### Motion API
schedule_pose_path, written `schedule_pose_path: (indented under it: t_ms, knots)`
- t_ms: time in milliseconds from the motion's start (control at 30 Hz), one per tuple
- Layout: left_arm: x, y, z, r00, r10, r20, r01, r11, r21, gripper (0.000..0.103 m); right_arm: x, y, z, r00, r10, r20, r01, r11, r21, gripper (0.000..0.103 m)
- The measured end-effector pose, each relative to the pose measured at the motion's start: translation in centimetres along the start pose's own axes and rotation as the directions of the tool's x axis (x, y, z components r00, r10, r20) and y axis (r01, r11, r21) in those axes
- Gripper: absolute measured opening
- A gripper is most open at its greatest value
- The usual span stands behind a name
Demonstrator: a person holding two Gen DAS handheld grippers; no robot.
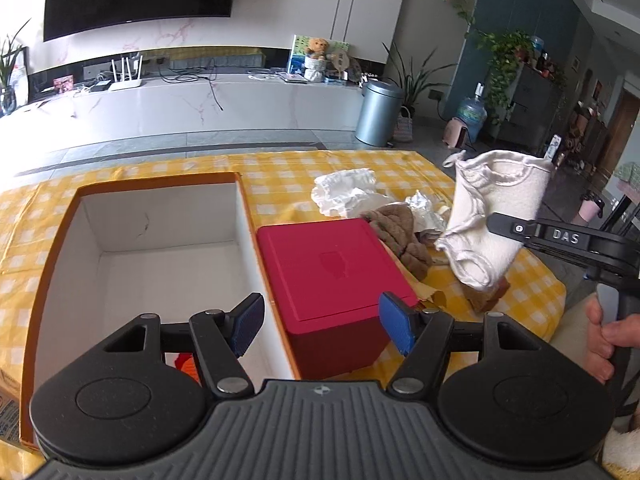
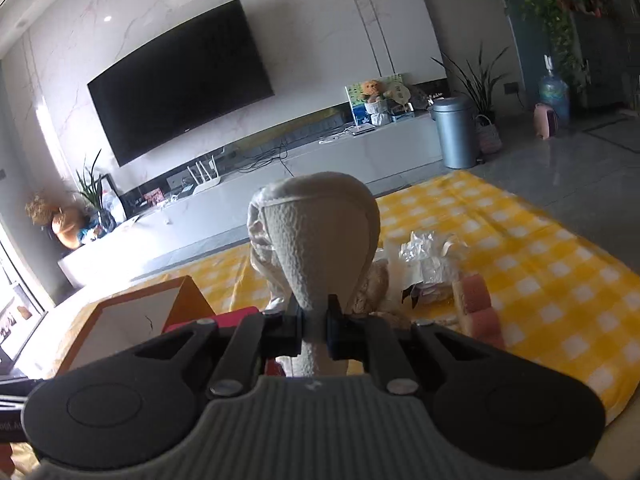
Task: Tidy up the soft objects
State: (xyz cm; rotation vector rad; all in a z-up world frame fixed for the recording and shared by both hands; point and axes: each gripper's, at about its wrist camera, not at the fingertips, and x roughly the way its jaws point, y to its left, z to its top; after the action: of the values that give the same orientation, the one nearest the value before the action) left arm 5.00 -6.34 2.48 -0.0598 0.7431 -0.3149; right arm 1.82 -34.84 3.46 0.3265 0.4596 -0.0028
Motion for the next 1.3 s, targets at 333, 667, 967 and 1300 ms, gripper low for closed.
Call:
schedule_pose_path:
  t_ms: [333,667,967,1300]
  knots:
    - [6.7,-6.0,1.8,0.962,-0.070,-0.265,0.108,0.985,0.131,0.078,2.4,-5.2,-1.6,0.980,-0.185,-0.073,0.190,0.979,0.074,0.009]
    - [11.1,-10.2,1.1,0.958,-0.118,-0.263,0.099,0.991,-0.086,0.082,0.3,-6.7,-1.1,0.972,-0.234,0.018,0.229,0.962,0.149,0.009]
    - [19.1,-11.6,1.2,0.862,0.016,-0.507,-0.161,0.957,-0.243,0.082,-2.3,-9.8,-1.0,0.947,-0.309,0.086,0.285,0.934,0.218,0.009]
    - [25.9,-10.3,0.1,0.739,0.057,-0.671,-0.412,0.826,-0.385,0.099,-2.1,-10.9,-1.5,0.957,-0.280,0.079,0.253,0.935,0.248,0.009]
